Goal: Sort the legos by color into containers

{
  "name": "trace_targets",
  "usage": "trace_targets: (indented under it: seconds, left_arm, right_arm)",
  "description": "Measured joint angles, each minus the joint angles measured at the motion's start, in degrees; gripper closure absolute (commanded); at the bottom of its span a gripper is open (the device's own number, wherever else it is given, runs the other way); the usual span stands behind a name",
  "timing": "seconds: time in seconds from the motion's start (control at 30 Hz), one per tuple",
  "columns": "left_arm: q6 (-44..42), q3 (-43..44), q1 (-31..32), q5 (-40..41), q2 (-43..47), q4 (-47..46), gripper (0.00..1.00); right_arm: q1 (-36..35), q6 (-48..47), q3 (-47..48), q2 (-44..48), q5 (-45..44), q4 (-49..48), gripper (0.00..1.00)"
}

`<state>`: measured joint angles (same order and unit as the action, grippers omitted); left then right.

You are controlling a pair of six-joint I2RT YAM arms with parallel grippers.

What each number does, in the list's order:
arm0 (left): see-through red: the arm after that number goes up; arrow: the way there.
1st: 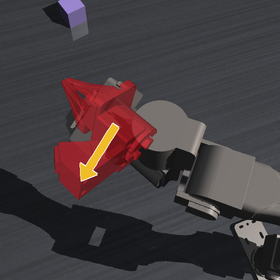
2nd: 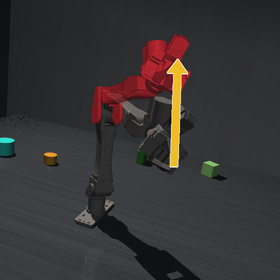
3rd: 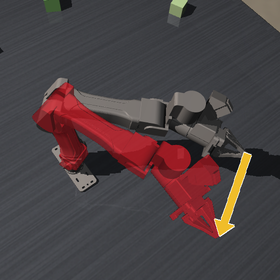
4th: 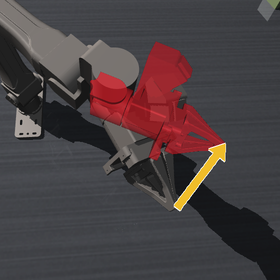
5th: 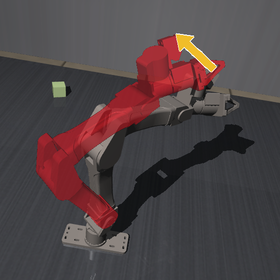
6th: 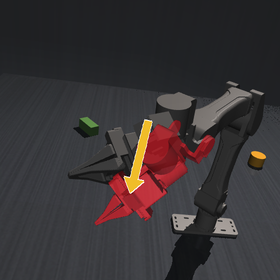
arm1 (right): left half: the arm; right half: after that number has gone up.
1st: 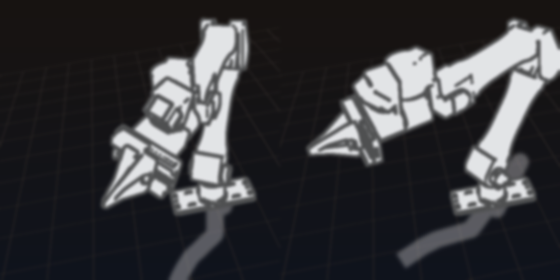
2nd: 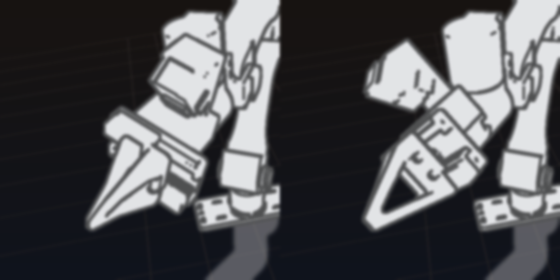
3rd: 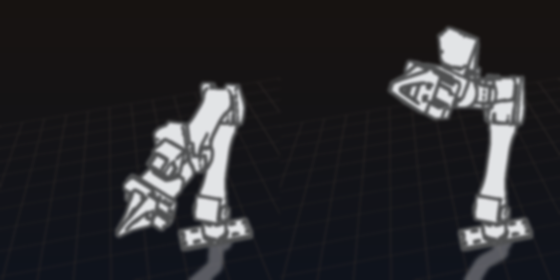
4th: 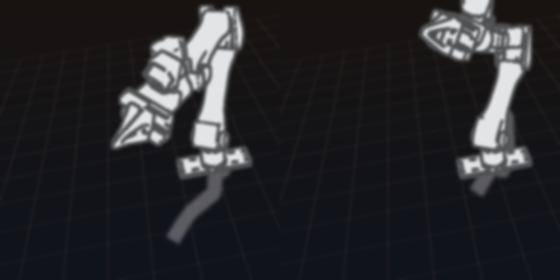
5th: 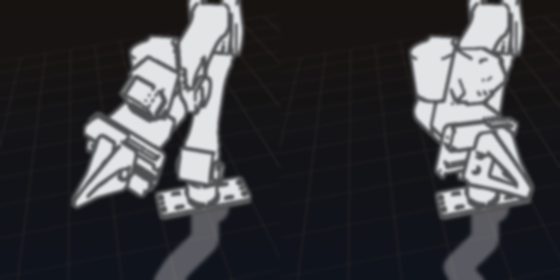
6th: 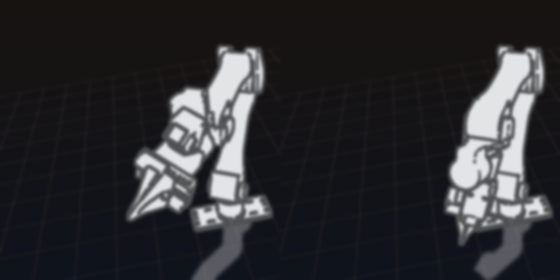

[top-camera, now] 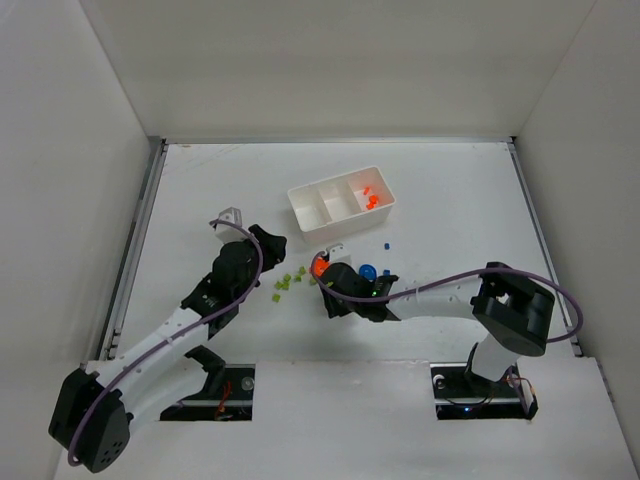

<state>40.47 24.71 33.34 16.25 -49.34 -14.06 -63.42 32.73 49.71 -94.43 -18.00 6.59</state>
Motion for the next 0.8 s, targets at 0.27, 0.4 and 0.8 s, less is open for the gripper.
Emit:
trace_targets:
  seconds: [0.27,0.4,0.8]
  left_arm:
    - [0.7,0.0,0.3,-1.4,0.3,0.3,0.58]
    - [1.1,-0.9,0.3,-1.7,1.6,0.6,0.58]
    - [2.7,-2.6,0.2,-1.2,5.2,1.8,0.58]
  right_arm:
    - [0.0,0.7,0.0,0.0,-0.4,2.0,0.53]
    - [0.0,-0.4,-0.1,-0.2,-0.2,0.3,0.55]
    - [0.0,-4.5,-1.0,-2.4,-1.5,-6.2,0.63]
